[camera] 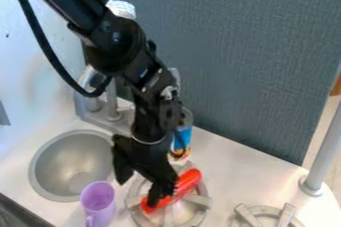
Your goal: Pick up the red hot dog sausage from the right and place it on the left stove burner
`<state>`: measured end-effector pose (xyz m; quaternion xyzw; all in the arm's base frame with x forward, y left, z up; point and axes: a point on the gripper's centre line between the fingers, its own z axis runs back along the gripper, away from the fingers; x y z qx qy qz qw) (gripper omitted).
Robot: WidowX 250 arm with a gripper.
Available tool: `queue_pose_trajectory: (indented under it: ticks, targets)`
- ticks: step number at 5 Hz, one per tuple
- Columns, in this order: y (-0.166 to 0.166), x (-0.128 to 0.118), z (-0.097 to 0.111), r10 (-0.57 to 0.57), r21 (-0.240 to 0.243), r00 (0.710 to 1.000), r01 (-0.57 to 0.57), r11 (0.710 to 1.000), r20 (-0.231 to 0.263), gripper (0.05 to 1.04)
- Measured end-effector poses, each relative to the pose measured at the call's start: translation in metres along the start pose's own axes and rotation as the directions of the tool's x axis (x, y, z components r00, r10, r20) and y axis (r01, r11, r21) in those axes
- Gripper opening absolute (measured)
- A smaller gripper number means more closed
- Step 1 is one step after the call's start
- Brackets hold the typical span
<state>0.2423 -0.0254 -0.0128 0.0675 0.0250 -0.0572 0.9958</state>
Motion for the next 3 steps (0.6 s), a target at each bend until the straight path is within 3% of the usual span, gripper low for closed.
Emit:
queue_pose_trajectory:
  ticks: [1, 3]
  targets:
    - [0.007, -0.013, -0.004, -0.008, 0.029, 0.999, 0.010, 1.000, -0.051, 0.999]
    - [0.039, -0.020, -0.016, 0.018, -0.004, 0.999, -0.018, 1.000, -0.036, 0.999]
